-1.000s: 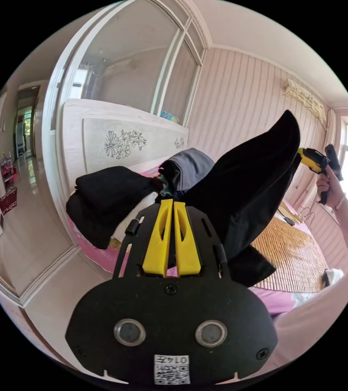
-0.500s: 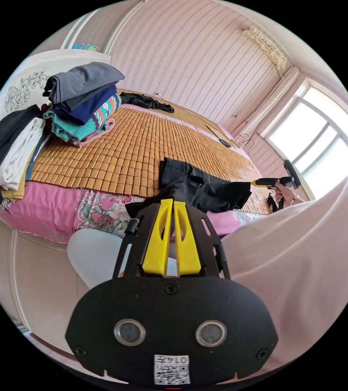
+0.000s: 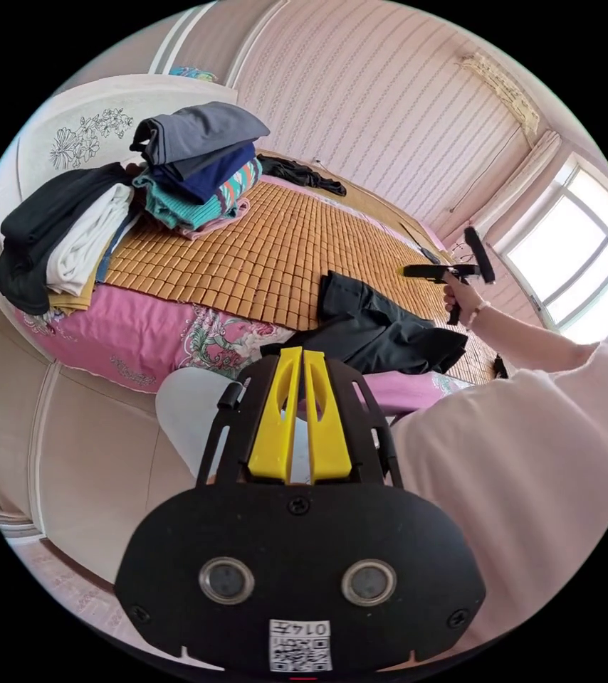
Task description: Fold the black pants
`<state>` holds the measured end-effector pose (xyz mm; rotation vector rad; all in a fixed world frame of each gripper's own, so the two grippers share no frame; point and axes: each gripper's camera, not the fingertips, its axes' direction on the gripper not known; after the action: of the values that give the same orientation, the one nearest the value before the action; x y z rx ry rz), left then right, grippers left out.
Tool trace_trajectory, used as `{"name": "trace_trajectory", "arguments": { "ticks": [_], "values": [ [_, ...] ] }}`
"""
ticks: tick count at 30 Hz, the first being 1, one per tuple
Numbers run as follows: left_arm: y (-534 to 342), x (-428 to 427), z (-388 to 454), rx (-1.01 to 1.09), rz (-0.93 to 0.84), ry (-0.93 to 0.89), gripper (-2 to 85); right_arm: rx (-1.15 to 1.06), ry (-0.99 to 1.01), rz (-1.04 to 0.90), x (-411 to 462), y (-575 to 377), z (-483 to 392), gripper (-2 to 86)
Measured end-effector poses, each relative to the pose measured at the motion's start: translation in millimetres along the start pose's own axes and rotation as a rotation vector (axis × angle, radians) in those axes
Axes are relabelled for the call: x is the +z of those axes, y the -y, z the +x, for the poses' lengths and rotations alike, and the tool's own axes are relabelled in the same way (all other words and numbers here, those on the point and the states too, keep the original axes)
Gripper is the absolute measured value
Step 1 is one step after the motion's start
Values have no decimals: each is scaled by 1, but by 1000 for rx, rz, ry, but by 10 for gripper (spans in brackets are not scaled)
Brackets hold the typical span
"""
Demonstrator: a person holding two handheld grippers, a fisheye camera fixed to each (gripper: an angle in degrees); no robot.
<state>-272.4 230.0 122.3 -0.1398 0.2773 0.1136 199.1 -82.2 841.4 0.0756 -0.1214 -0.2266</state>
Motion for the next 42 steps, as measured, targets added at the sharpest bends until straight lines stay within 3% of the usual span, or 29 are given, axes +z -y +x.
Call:
{"name": "trace_trajectory", "arguments": {
  "ticks": [6, 10, 14, 17, 22, 25, 29, 34, 37, 42],
  "values": [
    [-11, -7, 5, -23, 74, 27, 3, -84, -60, -346, 90, 35, -44, 137],
    [-8, 9, 6, -56, 77, -12, 23, -173, -201, -342, 78, 28, -63, 34],
    [1, 27, 19, -35, 159, -67, 56, -196, -115, -174, 13, -5, -69, 24],
    [14, 61, 37, -2, 112, -163, 73, -219, -76, -81, -36, -48, -74, 23],
    [36, 104, 107, 259, 121, -231, 149, -188, -11, -59, -74, -102, -81, 23],
    [48, 124, 134, 292, 73, -348, 158, -222, 41, -76, -77, -117, -96, 27],
    [52, 159, 143, 221, -10, -374, 143, -334, 132, -135, -65, -130, -121, 34],
    [48, 201, 136, 154, -189, -273, 6, -388, 207, -220, -62, -136, -134, 88],
    [42, 196, 130, 138, -161, -265, -5, -413, 285, -226, -80, -118, -128, 119],
    [30, 188, 131, 161, -175, -269, -8, -349, 68, -128, -82, -57, -110, 126]
  ]
}}
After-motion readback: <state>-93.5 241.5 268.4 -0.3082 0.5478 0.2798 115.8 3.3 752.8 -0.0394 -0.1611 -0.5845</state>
